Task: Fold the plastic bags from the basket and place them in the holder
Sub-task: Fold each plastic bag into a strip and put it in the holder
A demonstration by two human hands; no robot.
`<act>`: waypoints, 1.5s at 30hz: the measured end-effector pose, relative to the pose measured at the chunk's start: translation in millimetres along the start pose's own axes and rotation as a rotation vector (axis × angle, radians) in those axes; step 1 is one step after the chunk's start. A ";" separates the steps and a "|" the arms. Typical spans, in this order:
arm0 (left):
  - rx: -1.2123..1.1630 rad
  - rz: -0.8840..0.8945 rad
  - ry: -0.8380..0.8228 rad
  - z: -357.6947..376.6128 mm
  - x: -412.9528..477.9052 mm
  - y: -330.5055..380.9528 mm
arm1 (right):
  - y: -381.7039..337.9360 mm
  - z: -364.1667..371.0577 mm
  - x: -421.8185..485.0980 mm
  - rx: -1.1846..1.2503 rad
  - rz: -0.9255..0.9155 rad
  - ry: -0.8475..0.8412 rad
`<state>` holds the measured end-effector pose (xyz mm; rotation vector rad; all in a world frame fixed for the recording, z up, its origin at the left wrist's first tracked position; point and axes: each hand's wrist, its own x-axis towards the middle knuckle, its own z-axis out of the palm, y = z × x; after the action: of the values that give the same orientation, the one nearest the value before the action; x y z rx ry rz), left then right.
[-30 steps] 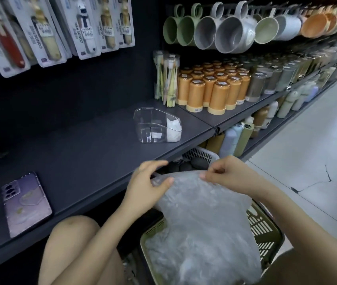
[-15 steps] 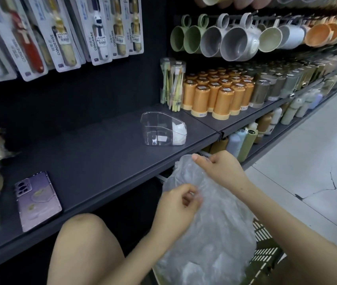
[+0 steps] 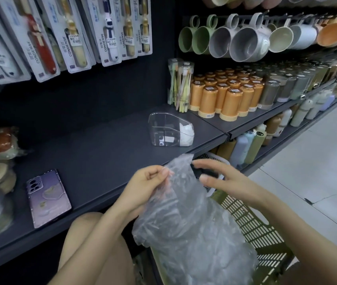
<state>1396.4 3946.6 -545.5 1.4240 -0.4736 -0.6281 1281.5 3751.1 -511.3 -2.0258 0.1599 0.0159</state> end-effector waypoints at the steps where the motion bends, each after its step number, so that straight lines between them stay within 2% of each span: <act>1: -0.021 0.005 0.035 -5.7 0.3 3.7 | -0.3 4.0 1.5 -0.002 -0.027 -0.081; 3: -0.033 0.012 0.093 -17.7 -0.5 11.2 | 3.7 16.1 8.7 -0.093 -0.100 -0.105; 7: -0.018 0.040 0.231 -42.4 -0.2 22.0 | 6.3 33.9 26.6 -0.266 -0.278 0.071; 13: -0.106 0.121 0.450 -80.1 -3.6 29.9 | -0.2 31.0 33.1 -0.294 -0.241 0.158; 17: -0.078 0.138 0.636 -94.9 -3.4 30.6 | -2.8 30.0 39.4 -0.364 -0.287 0.349; 20: -0.085 0.099 0.679 -102.6 -7.6 29.8 | -9.6 28.4 43.0 -0.389 -0.374 0.464; 21: -0.056 0.104 0.722 -105.1 -10.2 29.7 | -12.4 27.9 43.9 -0.390 -0.393 0.491; 22: 0.069 0.135 0.811 -107.6 -12.8 30.6 | -15.4 27.2 44.4 -0.374 -0.409 0.504; 24: 0.621 0.308 0.983 -104.9 -18.9 38.9 | -23.0 25.0 43.7 -0.300 -0.432 0.480; 25: 0.869 0.463 0.974 -96.4 -21.7 47.2 | -27.9 24.0 43.0 -0.264 -0.441 0.447; 26: 1.009 0.596 0.855 -82.6 -22.9 57.1 | -33.6 23.6 42.6 -0.238 -0.448 0.403; 28: 1.111 0.706 0.481 -50.5 -18.7 71.7 | -46.3 24.3 42.9 -0.222 -0.459 0.314; 29: 1.115 0.676 0.304 -35.9 -14.6 73.0 | -52.5 25.1 44.0 -0.220 -0.472 0.289; 31: 1.007 0.579 0.092 -16.3 -4.5 70.5 | -63.5 25.5 46.3 -0.186 -0.499 0.280; 33: 0.842 0.539 0.078 -10.9 6.4 64.6 | -70.5 24.2 48.5 -0.107 -0.509 0.304; 38: 0.394 0.465 0.269 -22.2 13.3 64.6 | -58.2 19.5 46.7 0.002 -0.455 0.383; 45: 0.009 0.303 0.519 -48.5 14.8 68.2 | -20.1 30.8 38.6 0.082 -0.398 0.191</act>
<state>1446.8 3975.8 -483.6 1.4225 -0.2679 -0.0043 1324.0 3783.2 -510.3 -1.9433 -0.1234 -0.4281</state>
